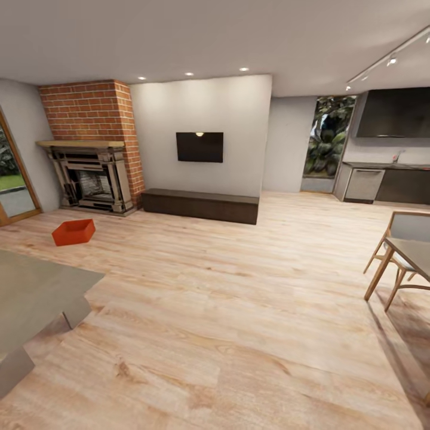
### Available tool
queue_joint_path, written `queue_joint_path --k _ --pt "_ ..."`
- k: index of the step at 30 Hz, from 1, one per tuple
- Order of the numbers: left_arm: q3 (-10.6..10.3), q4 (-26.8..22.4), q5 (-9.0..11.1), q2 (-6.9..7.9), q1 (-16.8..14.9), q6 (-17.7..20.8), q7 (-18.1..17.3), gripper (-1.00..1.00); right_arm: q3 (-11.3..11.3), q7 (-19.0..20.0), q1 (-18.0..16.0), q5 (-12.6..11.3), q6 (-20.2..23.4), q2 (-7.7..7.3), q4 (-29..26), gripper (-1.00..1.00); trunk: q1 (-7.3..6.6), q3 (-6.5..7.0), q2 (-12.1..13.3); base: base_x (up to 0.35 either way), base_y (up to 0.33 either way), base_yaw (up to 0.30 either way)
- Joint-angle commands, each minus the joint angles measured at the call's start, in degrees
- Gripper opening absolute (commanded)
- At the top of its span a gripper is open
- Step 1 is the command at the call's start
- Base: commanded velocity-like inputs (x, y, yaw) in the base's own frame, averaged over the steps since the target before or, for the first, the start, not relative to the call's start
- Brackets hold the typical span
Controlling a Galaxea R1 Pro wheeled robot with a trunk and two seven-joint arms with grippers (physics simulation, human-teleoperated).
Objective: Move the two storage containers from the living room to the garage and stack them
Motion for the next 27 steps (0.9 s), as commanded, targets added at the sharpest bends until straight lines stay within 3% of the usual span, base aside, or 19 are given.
queue_joint_path --k 1,27 --pt "0.12 0.04 -0.02 0.01 -0.04 -0.14 -0.13 1.0 0.46 0.01 -0.05 -0.41 -0.2 0.06 0.16 1.0 0.04 -0.07 -0.04 0.321 0.0 0.0" --pt "0.12 0.04 -0.02 0.01 -0.04 -0.14 -0.13 1.0 0.46 0.0 -0.05 -0.41 -0.21 0.06 0.16 1.0 0.04 -0.07 -0.04 0.321 0.0 0.0"
